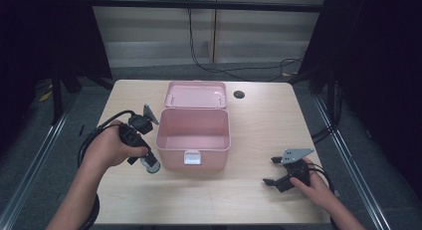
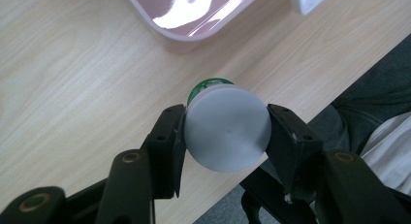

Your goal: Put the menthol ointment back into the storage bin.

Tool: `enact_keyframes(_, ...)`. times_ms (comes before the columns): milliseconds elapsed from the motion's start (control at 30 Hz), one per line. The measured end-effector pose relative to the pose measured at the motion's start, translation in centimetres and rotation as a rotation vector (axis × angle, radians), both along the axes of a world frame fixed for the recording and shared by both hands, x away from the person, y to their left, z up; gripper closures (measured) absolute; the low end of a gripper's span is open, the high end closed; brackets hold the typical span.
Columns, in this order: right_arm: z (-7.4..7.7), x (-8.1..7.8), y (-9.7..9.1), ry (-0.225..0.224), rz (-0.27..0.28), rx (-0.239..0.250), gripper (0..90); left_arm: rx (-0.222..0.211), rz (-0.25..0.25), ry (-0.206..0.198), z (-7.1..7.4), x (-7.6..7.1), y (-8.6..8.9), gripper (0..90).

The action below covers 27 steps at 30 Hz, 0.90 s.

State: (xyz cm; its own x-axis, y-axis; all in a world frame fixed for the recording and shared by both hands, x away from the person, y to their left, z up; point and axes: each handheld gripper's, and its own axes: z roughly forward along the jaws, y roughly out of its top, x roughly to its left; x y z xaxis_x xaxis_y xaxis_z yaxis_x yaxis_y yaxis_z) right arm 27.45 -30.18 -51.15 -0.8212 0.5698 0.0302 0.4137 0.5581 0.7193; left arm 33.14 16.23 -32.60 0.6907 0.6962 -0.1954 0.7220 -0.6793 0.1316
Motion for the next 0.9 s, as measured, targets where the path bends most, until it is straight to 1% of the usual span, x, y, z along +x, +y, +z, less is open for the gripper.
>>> enact_keyframes(167, 0.0, 0.0, 0.0, 0.000, 0.000, 0.000, 10.2, -0.008, 0.012, 0.004, 1.3, 0.6, -0.3, 50.4)
enact_keyframes(400, 0.0, 0.0, 0.0, 0.002, 0.000, 0.000, 10.2, -0.015, 0.024, 0.008, 2.2, 1.5, -0.7, 50.5)
enact_keyframes(433, 0.0, 0.0, 0.0, 0.001, 0.001, -0.001, 10.2, -0.012, 0.032, 0.006, 2.5, 1.7, -0.8, 50.4)
enact_keyframes(500, 0.0, 0.0, 0.0, 0.001, 0.001, -0.001, 10.2, -0.008, 0.032, 0.004, 2.6, 1.9, -0.9, 50.5)
enact_keyframes(633, 0.0, 0.0, 0.0, 0.002, 0.001, -0.001, 10.2, -0.011, 0.039, -0.011, 3.5, 2.4, -1.0, 50.5)
enact_keyframes(700, 0.0, 0.0, 0.0, 0.001, 0.001, -0.001, 10.2, -0.010, 0.049, -0.011, 3.9, 2.7, -1.1, 50.5)
enact_keyframes(767, 0.0, 0.0, 0.0, 0.003, 0.001, -0.001, 10.2, -0.011, 0.047, -0.012, 4.0, 2.8, -1.1, 50.5)
enact_keyframes(900, 0.0, 0.0, 0.0, 0.001, 0.001, -0.001, 10.2, -0.003, 0.066, -0.009, 4.5, 3.2, -1.2, 50.5)
